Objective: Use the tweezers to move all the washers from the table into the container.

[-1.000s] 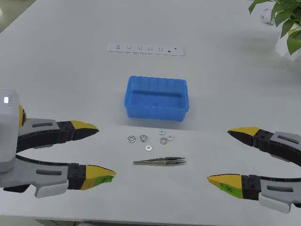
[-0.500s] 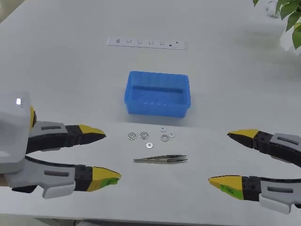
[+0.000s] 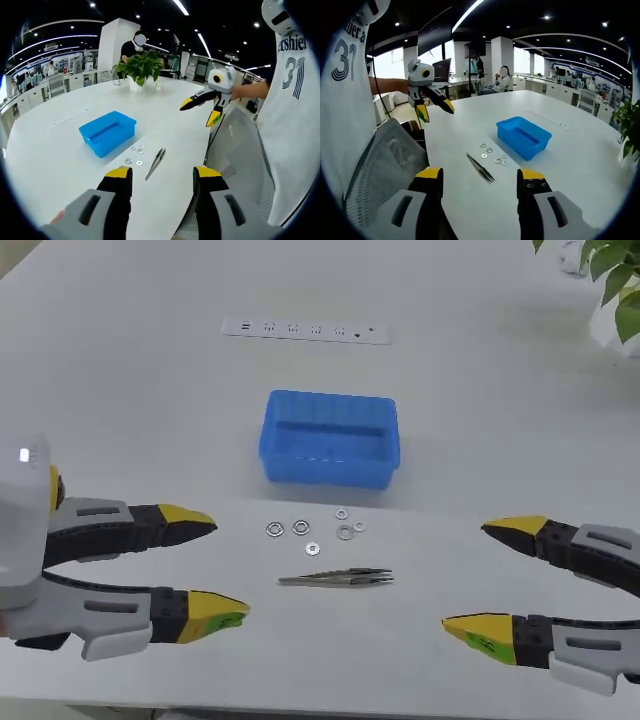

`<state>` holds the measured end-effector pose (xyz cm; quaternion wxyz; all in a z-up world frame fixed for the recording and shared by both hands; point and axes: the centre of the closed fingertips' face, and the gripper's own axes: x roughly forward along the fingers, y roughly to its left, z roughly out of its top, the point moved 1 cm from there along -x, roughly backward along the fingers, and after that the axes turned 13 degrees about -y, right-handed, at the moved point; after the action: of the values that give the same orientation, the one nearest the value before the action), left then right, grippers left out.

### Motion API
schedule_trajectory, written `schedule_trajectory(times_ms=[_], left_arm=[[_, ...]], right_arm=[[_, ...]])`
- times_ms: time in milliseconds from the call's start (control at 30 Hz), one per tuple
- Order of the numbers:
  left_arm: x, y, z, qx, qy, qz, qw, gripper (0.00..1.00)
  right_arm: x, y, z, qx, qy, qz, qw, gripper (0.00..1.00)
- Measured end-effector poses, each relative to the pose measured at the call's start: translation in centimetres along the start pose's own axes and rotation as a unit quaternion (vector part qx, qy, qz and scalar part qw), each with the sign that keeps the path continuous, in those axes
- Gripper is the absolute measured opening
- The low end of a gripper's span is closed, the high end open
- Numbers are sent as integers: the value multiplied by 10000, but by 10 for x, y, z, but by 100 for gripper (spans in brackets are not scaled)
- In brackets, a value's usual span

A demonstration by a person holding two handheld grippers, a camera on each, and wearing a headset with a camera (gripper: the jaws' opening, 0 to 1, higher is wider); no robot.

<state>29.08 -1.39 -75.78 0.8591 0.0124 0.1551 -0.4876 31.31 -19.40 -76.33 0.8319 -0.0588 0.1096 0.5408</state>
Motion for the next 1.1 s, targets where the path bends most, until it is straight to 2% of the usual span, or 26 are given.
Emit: schedule_trajectory(times_ms=[300,900,1100], left_arm=[[1,-4,-3,-48,0,-63,10000,53],[2,-3,-6,-31,50,-59,10000,51],[3,-2,-9,-34,78,-65,9999,51]], right_arm=[[0,0,0,-59,55,-3,10000,58],[-3,-2,-3,-77,139,6,9999,57],[-4,-3,-7,-129,245,22,9996,57]])
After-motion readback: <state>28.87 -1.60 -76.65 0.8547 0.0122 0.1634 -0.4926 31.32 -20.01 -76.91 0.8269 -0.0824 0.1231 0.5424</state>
